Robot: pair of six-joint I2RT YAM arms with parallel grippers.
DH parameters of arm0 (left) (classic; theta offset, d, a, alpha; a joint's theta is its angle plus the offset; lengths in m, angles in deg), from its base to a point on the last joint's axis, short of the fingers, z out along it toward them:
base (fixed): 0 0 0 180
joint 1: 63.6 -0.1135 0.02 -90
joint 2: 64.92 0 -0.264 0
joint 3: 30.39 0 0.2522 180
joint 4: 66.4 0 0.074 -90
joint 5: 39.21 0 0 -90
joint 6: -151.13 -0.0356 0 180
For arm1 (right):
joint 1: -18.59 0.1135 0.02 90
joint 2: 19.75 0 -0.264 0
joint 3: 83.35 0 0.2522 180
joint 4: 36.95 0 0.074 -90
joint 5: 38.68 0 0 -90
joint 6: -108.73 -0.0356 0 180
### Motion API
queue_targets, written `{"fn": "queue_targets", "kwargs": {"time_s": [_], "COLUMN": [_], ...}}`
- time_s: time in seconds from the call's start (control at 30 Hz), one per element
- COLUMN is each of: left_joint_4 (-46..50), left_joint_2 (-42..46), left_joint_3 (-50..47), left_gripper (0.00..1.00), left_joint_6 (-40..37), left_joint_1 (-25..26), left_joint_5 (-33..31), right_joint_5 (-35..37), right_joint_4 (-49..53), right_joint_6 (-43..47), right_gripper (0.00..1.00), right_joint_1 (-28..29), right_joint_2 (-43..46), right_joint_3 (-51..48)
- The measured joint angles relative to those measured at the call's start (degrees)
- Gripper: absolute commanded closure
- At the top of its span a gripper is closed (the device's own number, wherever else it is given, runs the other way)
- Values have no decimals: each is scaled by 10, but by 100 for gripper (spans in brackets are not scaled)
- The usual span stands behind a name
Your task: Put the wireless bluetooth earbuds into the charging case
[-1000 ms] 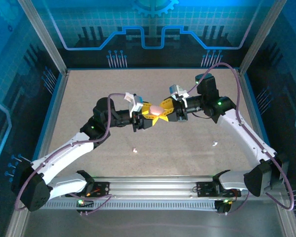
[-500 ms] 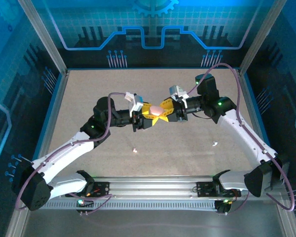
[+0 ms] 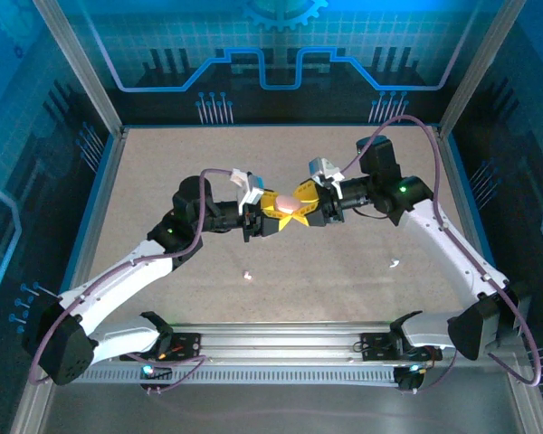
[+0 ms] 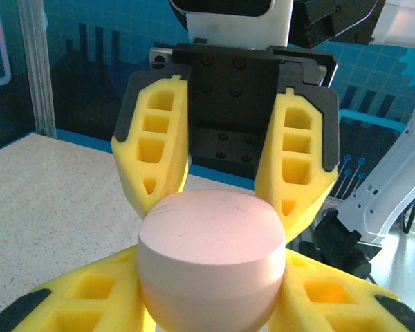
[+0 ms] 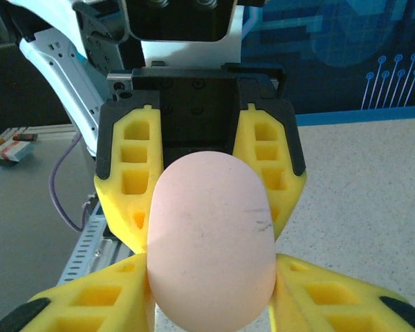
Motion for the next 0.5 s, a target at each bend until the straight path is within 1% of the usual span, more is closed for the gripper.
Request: {"fn": "queue_targets", "kwargs": {"time_s": [0.13,0.33,0.5], "left_joint_4": [-3,0,1], "left_joint_2": [0,0,0], "left_joint_3": [2,2,2], "left_gripper": [69,69,69], "left_joint_6": [-8,-8,-8], "left_joint_1": [0,0,0], "left_joint_5": [-4,-4,-13], "right_joint_5": [1,3,20], "right_joint_4": [12,7,-1], "right_joint_6": [-20,-54,-74], "right_gripper": [50,48,47], "right_joint_1": [0,-4,-4], "right_joint_2": [-7,-8,-7], "right_joint_3": [20,25,25]}}
